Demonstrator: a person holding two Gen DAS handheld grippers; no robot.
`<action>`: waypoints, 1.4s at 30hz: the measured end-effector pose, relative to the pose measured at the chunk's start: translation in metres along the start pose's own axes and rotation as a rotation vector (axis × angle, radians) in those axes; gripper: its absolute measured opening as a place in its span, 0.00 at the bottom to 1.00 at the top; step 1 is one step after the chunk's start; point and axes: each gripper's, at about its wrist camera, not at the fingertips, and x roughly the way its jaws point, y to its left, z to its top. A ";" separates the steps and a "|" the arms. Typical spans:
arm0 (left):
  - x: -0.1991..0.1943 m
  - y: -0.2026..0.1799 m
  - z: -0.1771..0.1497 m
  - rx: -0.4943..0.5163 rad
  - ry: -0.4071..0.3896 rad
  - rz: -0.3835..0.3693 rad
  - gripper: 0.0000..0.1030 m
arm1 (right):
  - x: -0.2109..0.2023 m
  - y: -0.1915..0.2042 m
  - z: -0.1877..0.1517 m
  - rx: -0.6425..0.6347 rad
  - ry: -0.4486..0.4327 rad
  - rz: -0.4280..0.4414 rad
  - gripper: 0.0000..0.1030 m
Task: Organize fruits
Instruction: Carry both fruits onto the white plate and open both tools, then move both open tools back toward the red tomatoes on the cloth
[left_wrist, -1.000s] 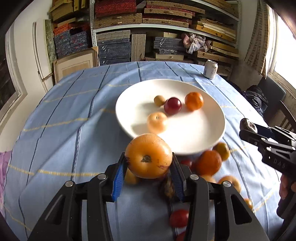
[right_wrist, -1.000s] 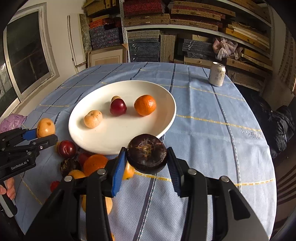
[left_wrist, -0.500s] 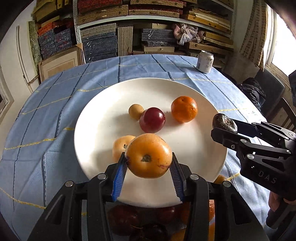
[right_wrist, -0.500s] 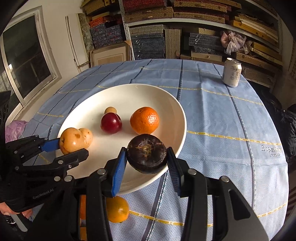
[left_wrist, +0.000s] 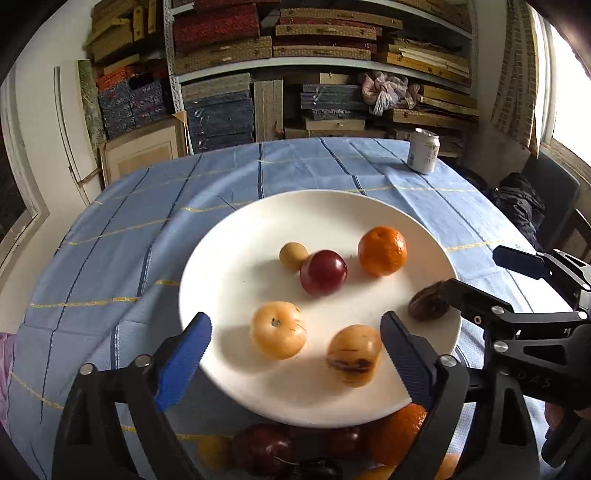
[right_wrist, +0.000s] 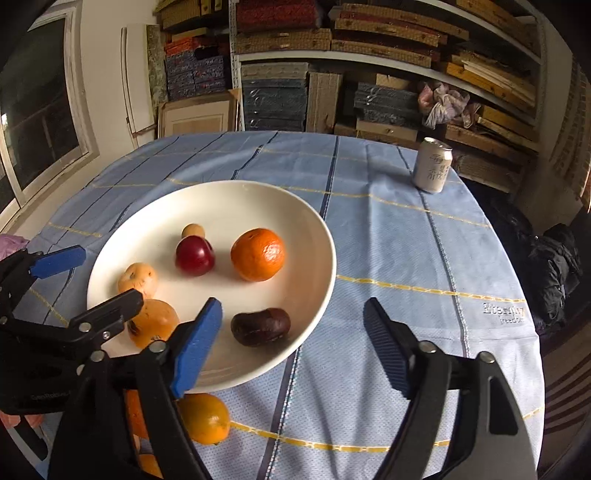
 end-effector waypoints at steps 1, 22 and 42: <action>-0.003 0.003 0.001 -0.017 -0.008 -0.017 0.94 | -0.003 -0.004 0.001 0.016 -0.009 -0.001 0.87; -0.065 0.026 -0.068 -0.016 0.031 0.058 0.94 | -0.060 0.005 -0.076 -0.003 0.063 0.087 0.90; -0.091 -0.005 -0.165 0.003 0.167 0.048 0.94 | -0.117 0.049 -0.193 0.020 0.182 0.154 0.91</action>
